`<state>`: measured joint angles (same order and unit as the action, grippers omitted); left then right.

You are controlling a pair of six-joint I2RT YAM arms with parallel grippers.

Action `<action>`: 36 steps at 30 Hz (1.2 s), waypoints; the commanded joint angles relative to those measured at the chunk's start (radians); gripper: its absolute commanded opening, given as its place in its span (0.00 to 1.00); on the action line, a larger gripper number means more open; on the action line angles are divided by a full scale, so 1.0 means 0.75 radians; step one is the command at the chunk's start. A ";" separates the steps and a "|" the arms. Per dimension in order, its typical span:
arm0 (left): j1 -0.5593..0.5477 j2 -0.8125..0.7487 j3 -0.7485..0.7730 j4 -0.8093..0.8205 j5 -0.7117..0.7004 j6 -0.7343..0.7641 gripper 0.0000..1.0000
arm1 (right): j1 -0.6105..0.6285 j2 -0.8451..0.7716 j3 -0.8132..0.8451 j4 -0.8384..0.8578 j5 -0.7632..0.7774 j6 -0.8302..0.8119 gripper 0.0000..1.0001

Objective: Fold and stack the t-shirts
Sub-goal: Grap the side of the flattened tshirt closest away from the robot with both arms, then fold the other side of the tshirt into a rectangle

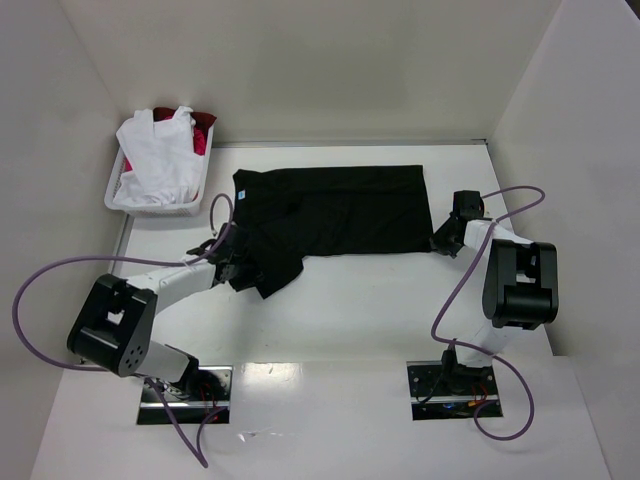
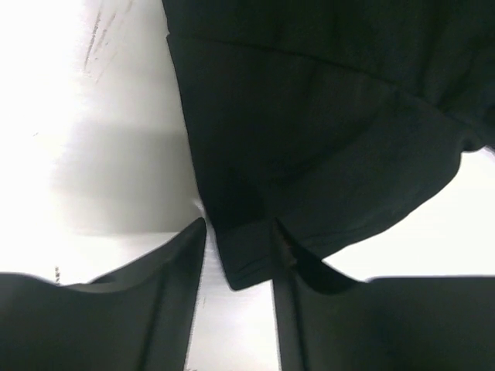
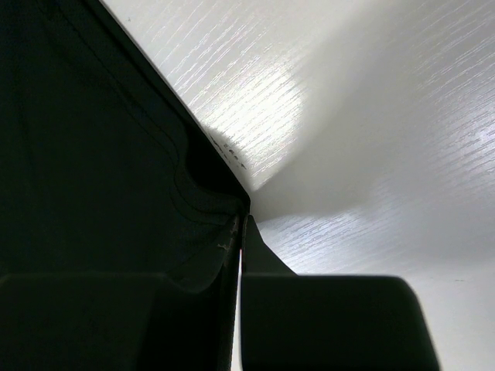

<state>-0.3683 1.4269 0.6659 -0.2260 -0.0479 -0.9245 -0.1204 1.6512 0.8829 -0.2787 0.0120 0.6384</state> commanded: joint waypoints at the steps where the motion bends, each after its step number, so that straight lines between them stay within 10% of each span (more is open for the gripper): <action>1: -0.002 0.065 0.000 -0.012 -0.018 -0.015 0.44 | 0.003 -0.052 -0.007 0.022 0.023 0.000 0.00; 6: -0.002 0.077 0.014 -0.048 -0.030 -0.015 0.00 | 0.003 -0.040 0.005 0.022 0.023 0.000 0.00; 36: 0.145 -0.500 0.196 -0.486 -0.090 -0.001 0.00 | 0.003 -0.392 -0.081 -0.085 0.072 0.065 0.00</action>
<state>-0.2810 1.0477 0.7609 -0.5934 -0.1154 -0.9661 -0.1204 1.3586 0.7795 -0.3534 0.0502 0.6762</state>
